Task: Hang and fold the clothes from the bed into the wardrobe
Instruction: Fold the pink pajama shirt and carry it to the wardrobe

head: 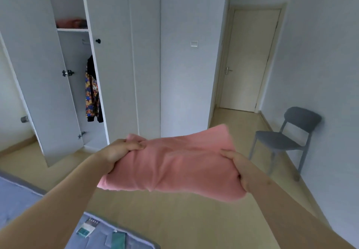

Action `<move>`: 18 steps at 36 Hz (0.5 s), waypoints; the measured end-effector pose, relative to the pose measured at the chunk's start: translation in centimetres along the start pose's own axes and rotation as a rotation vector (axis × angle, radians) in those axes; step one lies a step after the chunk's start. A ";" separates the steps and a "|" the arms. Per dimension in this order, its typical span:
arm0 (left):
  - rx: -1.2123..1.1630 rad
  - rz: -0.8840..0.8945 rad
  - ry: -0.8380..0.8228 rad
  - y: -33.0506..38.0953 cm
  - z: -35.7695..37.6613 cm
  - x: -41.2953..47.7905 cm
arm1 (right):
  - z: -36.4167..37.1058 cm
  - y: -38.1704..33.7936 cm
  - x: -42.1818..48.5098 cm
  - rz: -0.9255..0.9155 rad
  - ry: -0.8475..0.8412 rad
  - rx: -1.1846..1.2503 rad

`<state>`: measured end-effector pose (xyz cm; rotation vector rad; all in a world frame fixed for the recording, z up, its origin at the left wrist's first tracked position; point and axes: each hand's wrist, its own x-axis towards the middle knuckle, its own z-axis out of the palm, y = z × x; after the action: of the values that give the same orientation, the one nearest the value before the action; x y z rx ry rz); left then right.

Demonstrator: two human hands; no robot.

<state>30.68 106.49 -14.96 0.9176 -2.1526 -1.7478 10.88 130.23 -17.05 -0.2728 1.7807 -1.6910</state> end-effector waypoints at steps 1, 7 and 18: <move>0.001 0.005 0.003 0.8 -0.3 1.6 | 0.1 -0.9 1.5 -0.017 0.003 0.012; 0.034 0.034 0.037 4.4 -0.8 9.7 | 0.0 -4.6 9.3 -0.048 -0.014 0.052; -0.017 0.081 0.203 9.5 -0.4 24.5 | -2.3 -12.1 27.6 -0.033 -0.218 0.062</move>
<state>8.72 92.66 -11.09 0.9454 -2.0141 -1.5606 -14.87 114.71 -14.34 -0.4440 1.5700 -1.6676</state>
